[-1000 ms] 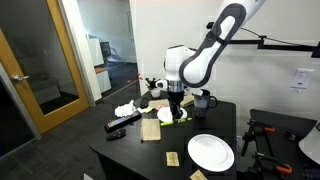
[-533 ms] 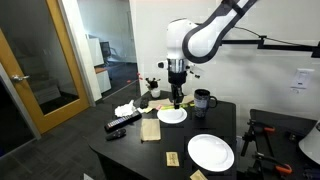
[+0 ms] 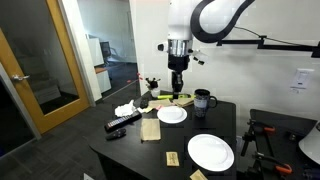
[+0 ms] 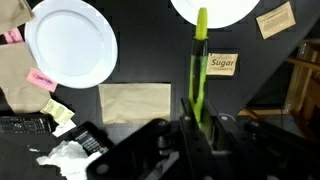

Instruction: Pick the marker from the cup and put it on the table, move the cup slightly to the right then pick the marker and put it back in the cup

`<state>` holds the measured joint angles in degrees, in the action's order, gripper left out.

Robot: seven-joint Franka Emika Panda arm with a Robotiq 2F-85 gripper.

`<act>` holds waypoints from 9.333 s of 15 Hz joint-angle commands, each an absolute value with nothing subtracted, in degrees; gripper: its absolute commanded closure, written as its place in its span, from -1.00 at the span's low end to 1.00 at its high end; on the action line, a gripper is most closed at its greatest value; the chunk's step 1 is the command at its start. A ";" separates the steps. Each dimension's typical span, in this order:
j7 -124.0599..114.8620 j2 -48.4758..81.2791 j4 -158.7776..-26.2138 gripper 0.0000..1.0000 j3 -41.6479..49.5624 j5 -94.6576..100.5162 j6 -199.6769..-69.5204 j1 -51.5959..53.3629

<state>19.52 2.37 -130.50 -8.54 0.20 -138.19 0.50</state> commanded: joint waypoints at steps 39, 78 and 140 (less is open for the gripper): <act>-107.39 8.25 -126.49 0.93 -7.43 71.87 -99.67 10.35; -143.62 13.19 -134.05 0.93 -7.87 71.23 -84.67 9.19; -149.06 27.98 -126.30 0.93 -5.62 73.91 -86.54 5.80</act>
<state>-149.06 26.63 -127.70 -5.56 73.56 -86.31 5.68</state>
